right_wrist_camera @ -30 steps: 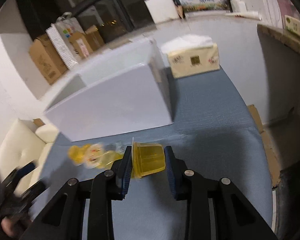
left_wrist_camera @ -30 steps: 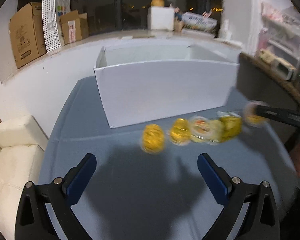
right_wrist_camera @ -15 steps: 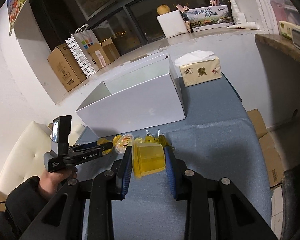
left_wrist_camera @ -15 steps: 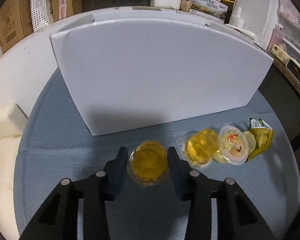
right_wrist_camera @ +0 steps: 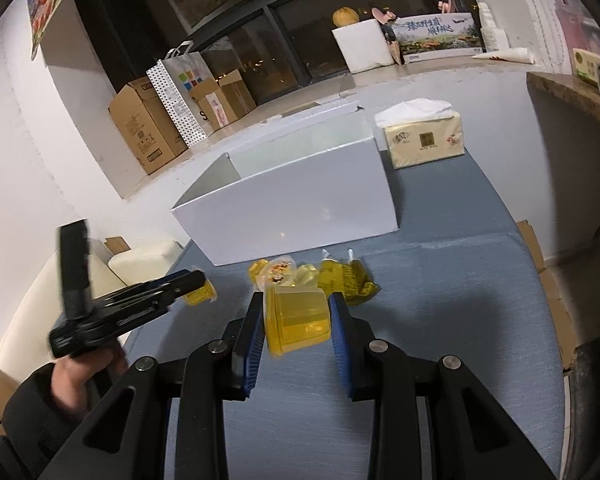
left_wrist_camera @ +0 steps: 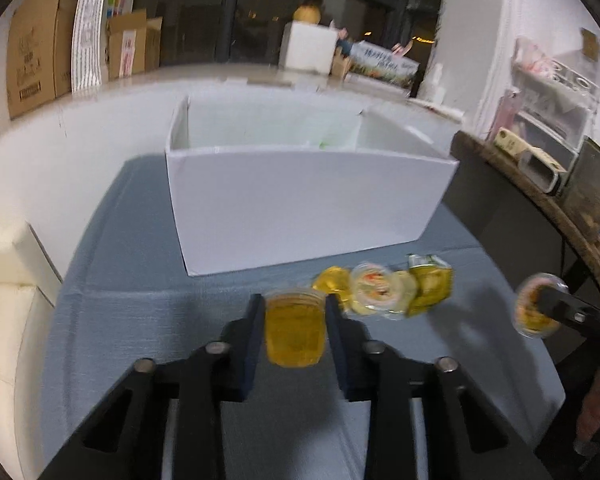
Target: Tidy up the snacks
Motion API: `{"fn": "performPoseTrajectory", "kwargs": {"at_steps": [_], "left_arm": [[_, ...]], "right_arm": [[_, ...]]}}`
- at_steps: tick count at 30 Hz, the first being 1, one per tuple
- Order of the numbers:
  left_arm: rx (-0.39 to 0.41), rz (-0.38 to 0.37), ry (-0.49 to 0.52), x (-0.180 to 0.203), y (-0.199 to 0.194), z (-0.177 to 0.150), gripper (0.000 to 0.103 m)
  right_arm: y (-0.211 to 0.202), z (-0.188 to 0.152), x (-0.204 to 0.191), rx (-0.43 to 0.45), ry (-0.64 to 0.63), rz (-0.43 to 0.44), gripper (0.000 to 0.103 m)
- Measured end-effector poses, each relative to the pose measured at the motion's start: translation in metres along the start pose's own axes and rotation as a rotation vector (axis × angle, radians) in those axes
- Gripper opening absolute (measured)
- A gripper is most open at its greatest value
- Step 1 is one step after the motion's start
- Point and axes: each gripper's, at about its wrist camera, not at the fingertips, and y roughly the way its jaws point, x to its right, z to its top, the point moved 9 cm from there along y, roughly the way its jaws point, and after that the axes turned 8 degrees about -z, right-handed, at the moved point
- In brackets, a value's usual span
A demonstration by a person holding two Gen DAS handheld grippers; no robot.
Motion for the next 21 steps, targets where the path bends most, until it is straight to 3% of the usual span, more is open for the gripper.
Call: {"fn": "performPoseTrajectory", "kwargs": {"at_steps": [1, 8, 9, 11, 13, 14, 16, 21], "left_arm": [[-0.007, 0.006, 0.006, -0.002, -0.001, 0.0, 0.009], [-0.057, 0.012, -0.036, -0.015, 0.014, -0.02, 0.013], [-0.063, 0.024, -0.043, -0.017, 0.013, -0.025, 0.019], [-0.062, 0.044, -0.054, -0.018, 0.015, -0.027, 0.06], [-0.055, 0.073, -0.065, -0.023, 0.014, -0.028, 0.084], [-0.042, 0.1, -0.065, -0.027, 0.011, -0.029, 0.087], [-0.021, 0.084, -0.068, -0.028, 0.003, -0.031, 0.089], [0.005, 0.111, -0.098, -0.044, -0.014, -0.037, 0.09]], "right_arm": [[0.001, 0.0, -0.002, -0.003, -0.005, -0.001, 0.034], [-0.002, -0.004, -0.005, -0.003, -0.004, 0.01, 0.034], [-0.002, -0.004, -0.004, -0.003, -0.001, 0.009, 0.034], [-0.003, -0.003, -0.003, -0.001, 0.003, 0.01, 0.034], [-0.004, -0.003, -0.004, 0.001, 0.003, 0.013, 0.034], [-0.005, -0.003, -0.004, 0.002, 0.003, 0.014, 0.034], [-0.005, -0.004, -0.005, 0.001, 0.002, 0.019, 0.034], [-0.003, -0.008, -0.007, -0.007, 0.006, 0.03, 0.034]]}}
